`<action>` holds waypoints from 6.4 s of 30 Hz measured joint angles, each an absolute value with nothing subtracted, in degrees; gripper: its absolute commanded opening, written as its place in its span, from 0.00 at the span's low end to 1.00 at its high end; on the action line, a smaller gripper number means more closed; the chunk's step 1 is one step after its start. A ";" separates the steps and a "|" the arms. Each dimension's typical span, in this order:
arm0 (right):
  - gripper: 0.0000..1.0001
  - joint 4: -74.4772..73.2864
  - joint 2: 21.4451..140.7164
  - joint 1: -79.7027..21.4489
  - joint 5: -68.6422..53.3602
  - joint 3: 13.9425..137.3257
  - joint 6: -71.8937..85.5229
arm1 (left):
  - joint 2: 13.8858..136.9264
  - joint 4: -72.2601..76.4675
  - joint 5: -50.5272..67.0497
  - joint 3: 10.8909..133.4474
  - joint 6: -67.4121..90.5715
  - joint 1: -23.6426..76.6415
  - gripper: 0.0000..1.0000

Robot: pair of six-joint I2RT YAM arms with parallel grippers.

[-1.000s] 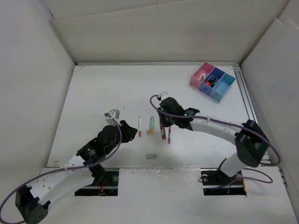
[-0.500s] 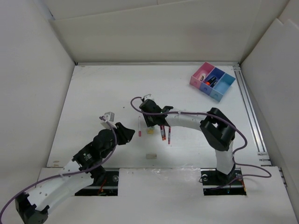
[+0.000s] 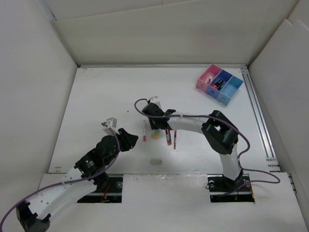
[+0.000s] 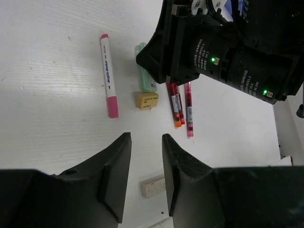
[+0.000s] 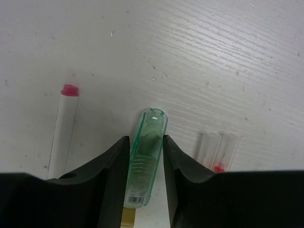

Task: Sort the stationery into containers
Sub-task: Pick up the stationery from the center of the board, then place the stationery in the storage box, then pick up the pen from the center of the board, then place the pen in the storage box.

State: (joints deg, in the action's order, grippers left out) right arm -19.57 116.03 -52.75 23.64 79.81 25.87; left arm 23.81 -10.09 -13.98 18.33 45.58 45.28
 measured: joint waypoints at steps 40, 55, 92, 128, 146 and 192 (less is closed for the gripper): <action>0.24 -17.56 101.38 -32.99 20.62 82.94 20.86 | 28.01 -7.03 -12.49 17.37 44.99 45.28 0.29; 0.25 -15.88 113.19 1.72 3.77 94.43 19.73 | 36.71 -1.06 -10.22 17.37 43.13 45.28 0.29; 0.10 -12.69 84.58 -18.09 2.31 64.14 19.07 | 54.83 0.95 -13.19 25.06 40.64 45.28 0.26; 0.04 -17.30 97.25 -49.19 22.31 54.50 32.18 | 46.72 -0.10 -12.62 22.85 40.51 45.28 0.26; 0.05 -22.04 83.31 -14.13 22.37 72.23 21.69 | 45.82 0.73 -9.96 20.69 40.51 45.69 0.26; 0.27 -22.79 115.79 11.18 4.54 96.07 17.04 | 43.68 1.89 -7.97 19.07 40.51 45.78 0.26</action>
